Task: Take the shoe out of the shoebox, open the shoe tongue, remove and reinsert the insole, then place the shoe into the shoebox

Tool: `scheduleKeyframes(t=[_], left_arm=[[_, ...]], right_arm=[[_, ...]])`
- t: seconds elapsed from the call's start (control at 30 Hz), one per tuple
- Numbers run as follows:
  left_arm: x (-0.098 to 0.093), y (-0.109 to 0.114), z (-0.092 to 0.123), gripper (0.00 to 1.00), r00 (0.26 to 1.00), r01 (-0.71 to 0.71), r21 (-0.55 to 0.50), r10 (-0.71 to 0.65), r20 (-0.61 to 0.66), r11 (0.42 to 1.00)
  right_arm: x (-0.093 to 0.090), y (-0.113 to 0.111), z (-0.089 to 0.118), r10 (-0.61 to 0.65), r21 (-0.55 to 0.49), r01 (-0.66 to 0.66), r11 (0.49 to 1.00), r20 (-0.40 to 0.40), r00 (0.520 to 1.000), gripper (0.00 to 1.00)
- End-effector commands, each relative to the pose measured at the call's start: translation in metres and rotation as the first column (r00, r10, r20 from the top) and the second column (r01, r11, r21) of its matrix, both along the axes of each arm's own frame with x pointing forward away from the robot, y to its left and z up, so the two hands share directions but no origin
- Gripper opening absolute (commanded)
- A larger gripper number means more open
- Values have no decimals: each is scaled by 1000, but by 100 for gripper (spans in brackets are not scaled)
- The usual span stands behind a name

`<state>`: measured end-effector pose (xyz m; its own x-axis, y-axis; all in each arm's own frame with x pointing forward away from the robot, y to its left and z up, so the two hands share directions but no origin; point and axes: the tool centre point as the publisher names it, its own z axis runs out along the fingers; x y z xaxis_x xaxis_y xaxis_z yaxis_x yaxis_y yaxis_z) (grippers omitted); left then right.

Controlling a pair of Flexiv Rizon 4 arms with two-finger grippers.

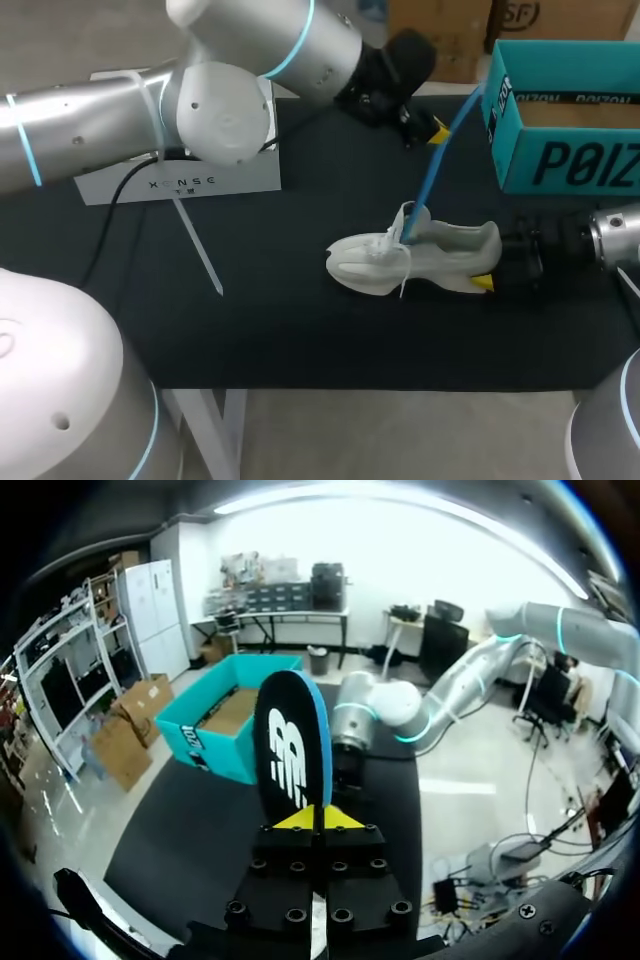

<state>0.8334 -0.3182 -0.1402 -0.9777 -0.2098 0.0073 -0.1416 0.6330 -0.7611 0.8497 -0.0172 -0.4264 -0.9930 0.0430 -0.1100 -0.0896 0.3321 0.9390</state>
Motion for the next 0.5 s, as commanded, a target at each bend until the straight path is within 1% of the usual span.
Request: scheduleKeyframes(t=[0.03,0.43,0.47,0.5], left_arm=[[-2,3,2,0,1000,-4,4,4,2,1000],[-2,3,2,0,1000,-4,4,4,2,1000],[0,3,8,0,996,49,34,-47,-74,998],[1,3,13,0,984,119,21,-115,-137,993]], right_arm=[[2,1,-4,0,-2,0,1000,0,1000,0],[2,1,-4,0,-2,0,1000,0,1000,0],[2,1,-4,0,-2,0,1000,0,1000,0],[2,1,-4,0,-2,0,1000,0,1000,0]])
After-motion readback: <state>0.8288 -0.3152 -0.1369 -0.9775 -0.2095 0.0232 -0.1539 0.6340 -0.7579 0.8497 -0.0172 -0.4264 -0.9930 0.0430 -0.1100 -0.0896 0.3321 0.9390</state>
